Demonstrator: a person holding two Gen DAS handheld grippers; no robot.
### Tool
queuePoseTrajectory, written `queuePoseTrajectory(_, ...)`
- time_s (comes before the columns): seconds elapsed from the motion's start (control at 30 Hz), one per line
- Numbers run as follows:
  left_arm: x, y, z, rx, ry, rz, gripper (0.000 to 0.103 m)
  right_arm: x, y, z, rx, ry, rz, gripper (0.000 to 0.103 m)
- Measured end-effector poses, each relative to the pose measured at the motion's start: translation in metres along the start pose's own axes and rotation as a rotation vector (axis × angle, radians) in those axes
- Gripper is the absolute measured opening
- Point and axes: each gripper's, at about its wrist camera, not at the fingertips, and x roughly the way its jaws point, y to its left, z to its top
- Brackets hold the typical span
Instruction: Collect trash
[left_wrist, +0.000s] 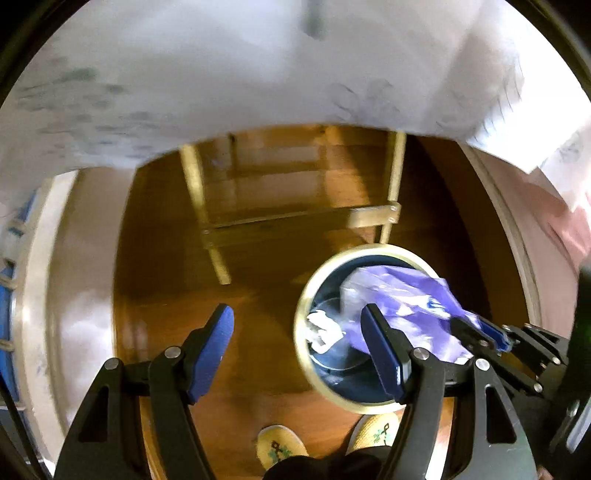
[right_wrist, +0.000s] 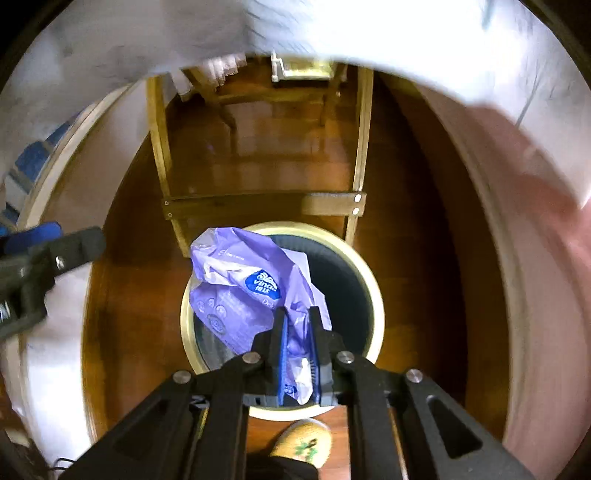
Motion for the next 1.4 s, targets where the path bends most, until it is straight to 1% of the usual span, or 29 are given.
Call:
queuePoseTrajectory(0.1, 0.017, -0.012, 0.000, 0.030, 0.017, -0.025, 0.070, 0.014, -0.013, 0.001, 0.036, 0.011, 0.028, 0.015)
queuePoseTrajectory(0.13, 0.023, -0.015, -0.001, 0.042, 0.034, -0.033, 0.070, 0.018, -0.016, 0.002, 0.042, 0.019, 0.030, 0.021)
queuePoseTrajectory(0.17, 0.028, -0.015, -0.003, 0.052, 0.051, -0.041, 0.071, 0.023, -0.019, 0.002, 0.050, 0.033, 0.039, 0.032)
queuePoseTrajectory(0.2, 0.034, -0.019, -0.004, 0.066, 0.075, -0.048, 0.073, 0.024, -0.021, 0.000, 0.057, 0.042, 0.047, 0.040)
queuePoseTrajectory(0.23, 0.039, -0.021, -0.005, 0.078, 0.096, -0.052, 0.076, 0.028, -0.024, 0.000, 0.065, 0.047, 0.055, 0.052)
queuePoseTrajectory(0.27, 0.042, -0.022, -0.006, 0.085, 0.105, -0.050, 0.084, 0.028, -0.026, 0.000, 0.069, 0.046, 0.058, 0.055)
queuePoseTrajectory(0.3, 0.044, -0.023, -0.008, 0.091, 0.106, -0.051, 0.087, 0.029, -0.028, -0.001, 0.074, 0.044, 0.060, 0.055)
queuePoseTrajectory(0.4, 0.044, -0.025, -0.011, 0.099, 0.107, -0.051, 0.091, 0.031, -0.031, -0.004, 0.093, 0.055, 0.074, 0.055)
queuePoseTrajectory(0.6, 0.035, -0.025, -0.005, 0.099, 0.105, -0.054, 0.092, 0.019, -0.031, -0.004, 0.110, 0.061, 0.078, 0.055)
queuePoseTrajectory(0.73, 0.007, -0.023, 0.003, 0.094, 0.103, -0.054, 0.092, -0.004, -0.027, 0.003, 0.108, 0.051, 0.077, 0.055)
queuePoseTrajectory(0.77, 0.003, -0.024, 0.005, 0.092, 0.104, -0.053, 0.092, -0.013, -0.026, 0.006, 0.106, 0.045, 0.075, 0.055)
queuePoseTrajectory(0.87, -0.026, -0.020, 0.013, 0.083, 0.114, -0.057, 0.092, -0.047, -0.021, 0.015, 0.094, 0.021, 0.058, 0.055)
queuePoseTrajectory(0.97, -0.065, -0.019, 0.026, 0.082, 0.108, -0.061, 0.092, -0.092, -0.016, 0.029, 0.075, -0.012, 0.062, 0.055)
queuePoseTrajectory(1.03, -0.100, -0.019, 0.039, 0.086, 0.094, -0.073, 0.092, -0.127, -0.013, 0.040, 0.068, -0.035, 0.062, 0.055)
queuePoseTrajectory(1.07, -0.110, -0.020, 0.045, 0.089, 0.089, -0.076, 0.092, -0.149, -0.011, 0.047, 0.069, -0.049, 0.064, 0.055)
queuePoseTrajectory(1.13, -0.149, -0.017, 0.062, 0.095, 0.063, -0.099, 0.092, -0.182, -0.009, 0.059, 0.078, -0.075, 0.067, 0.055)
queuePoseTrajectory(1.17, -0.161, -0.016, 0.067, 0.099, 0.054, -0.103, 0.092, -0.204, -0.009, 0.066, 0.088, -0.095, 0.068, 0.055)
queuePoseTrajectory(1.23, -0.198, -0.015, 0.084, 0.117, 0.020, -0.114, 0.092, -0.236, -0.008, 0.076, 0.102, -0.124, 0.061, 0.055)
queuePoseTrajectory(1.3, -0.226, -0.012, 0.097, 0.133, -0.014, -0.115, 0.092, -0.273, -0.007, 0.090, 0.121, -0.167, 0.059, 0.055)
queuePoseTrajectory(1.4, -0.265, -0.009, 0.119, 0.169, -0.077, -0.105, 0.092, -0.312, -0.004, 0.106, 0.134, -0.226, 0.059, 0.055)
